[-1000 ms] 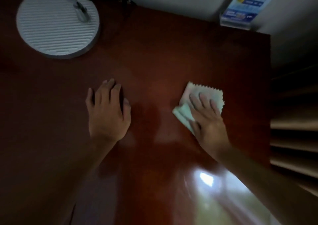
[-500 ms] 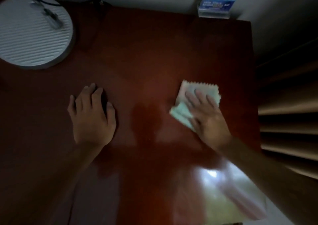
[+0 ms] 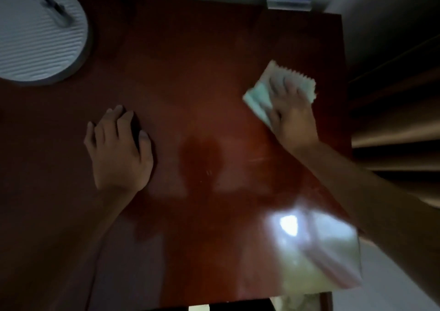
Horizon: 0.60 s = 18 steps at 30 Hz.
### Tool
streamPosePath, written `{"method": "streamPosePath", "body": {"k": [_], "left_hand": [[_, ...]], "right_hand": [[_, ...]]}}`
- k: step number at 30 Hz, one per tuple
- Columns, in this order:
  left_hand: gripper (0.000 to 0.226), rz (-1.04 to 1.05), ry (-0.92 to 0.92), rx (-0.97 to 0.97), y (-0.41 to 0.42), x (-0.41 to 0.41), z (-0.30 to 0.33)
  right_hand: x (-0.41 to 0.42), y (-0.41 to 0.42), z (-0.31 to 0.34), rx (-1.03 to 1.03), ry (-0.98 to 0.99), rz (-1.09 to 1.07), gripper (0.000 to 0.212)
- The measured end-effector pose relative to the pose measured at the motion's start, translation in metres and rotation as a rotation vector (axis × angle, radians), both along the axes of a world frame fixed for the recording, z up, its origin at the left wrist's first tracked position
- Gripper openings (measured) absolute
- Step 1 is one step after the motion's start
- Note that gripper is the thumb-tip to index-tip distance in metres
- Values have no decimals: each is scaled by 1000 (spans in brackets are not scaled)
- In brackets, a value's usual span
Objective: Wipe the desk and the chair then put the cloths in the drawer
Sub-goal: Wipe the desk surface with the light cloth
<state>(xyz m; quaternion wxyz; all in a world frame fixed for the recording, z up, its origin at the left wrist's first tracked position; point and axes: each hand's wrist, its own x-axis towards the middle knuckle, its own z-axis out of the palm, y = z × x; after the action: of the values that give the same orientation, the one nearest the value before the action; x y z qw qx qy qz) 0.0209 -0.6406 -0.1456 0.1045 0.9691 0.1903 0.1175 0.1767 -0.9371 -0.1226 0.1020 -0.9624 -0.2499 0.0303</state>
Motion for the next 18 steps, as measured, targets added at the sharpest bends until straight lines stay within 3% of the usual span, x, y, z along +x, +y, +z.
{"method": "streamPosePath", "body": {"k": [3, 8, 10, 15, 18], "left_hand": [[46, 2, -22, -3, -3, -1, 1], [46, 6, -16, 2, -2, -2, 2], [46, -4, -20, -5, -3, 0, 2], [46, 6, -5, -14, -3, 0, 3], [47, 4, 11, -21, -3, 0, 4]], "right_hand": [[-1, 10, 0, -17, 13, -93, 47], [-126, -3, -7, 42, 4, 181, 45], [-96, -10, -6, 15, 5, 237, 47], [42, 3, -3, -22, -20, -132, 49], [13, 34, -10, -27, -25, -166, 54]]}}
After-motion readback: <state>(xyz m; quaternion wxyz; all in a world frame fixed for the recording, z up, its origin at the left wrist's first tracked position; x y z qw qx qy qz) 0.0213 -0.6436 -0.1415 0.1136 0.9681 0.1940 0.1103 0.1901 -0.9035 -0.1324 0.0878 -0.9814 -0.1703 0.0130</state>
